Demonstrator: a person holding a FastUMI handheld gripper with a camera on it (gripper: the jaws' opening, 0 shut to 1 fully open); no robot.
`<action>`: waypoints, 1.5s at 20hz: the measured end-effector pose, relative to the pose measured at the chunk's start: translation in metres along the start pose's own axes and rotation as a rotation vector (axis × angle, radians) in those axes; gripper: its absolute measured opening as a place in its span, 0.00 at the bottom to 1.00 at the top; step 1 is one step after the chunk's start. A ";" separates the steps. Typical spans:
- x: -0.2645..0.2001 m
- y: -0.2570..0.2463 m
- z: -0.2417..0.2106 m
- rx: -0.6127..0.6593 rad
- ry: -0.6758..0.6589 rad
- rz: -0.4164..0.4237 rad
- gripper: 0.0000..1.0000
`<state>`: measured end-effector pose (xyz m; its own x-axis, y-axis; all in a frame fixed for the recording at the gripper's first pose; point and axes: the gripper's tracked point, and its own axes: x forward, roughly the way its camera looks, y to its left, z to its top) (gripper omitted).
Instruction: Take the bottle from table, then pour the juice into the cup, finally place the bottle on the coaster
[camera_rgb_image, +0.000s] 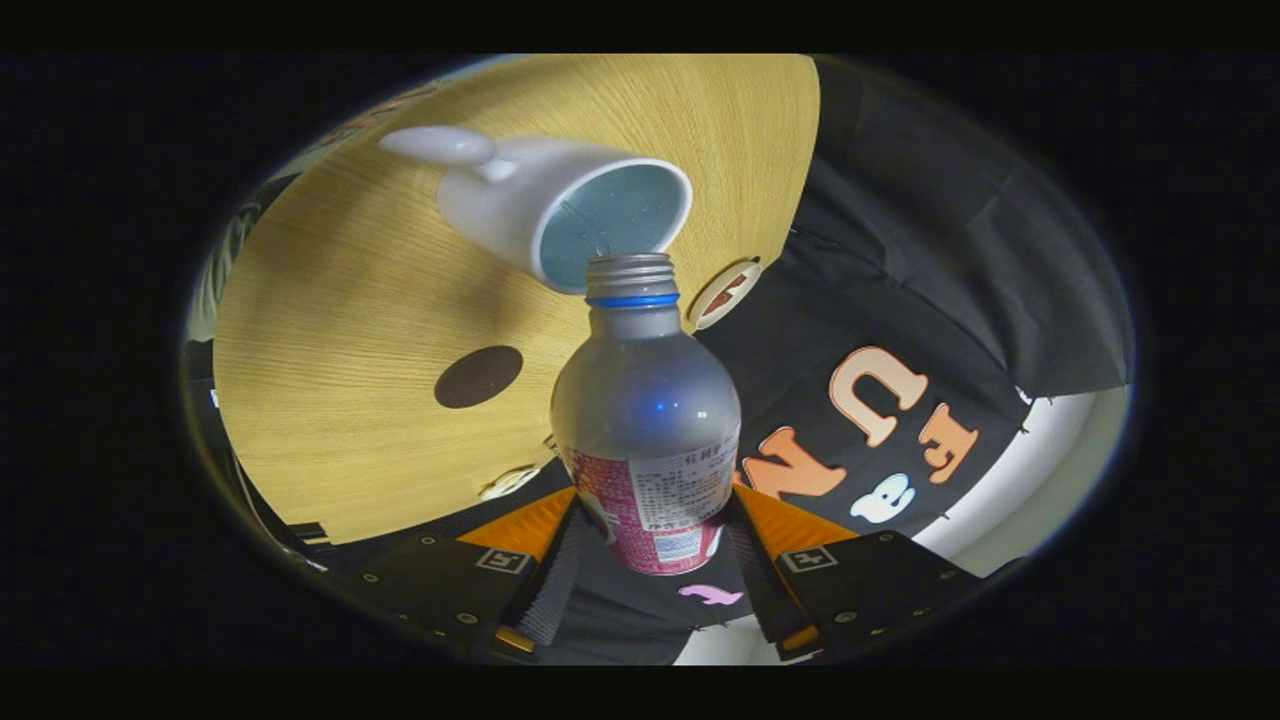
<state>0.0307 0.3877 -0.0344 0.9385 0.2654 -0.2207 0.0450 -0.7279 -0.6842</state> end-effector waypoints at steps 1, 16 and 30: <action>0.000 0.000 -0.001 -0.001 0.002 0.001 0.75; 0.000 0.008 0.001 0.361 -0.052 0.048 0.75; 0.024 0.057 -0.017 1.340 -0.097 0.198 0.76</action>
<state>0.0615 0.3420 -0.0663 0.8600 0.3126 -0.4032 -0.5038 0.3952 -0.7681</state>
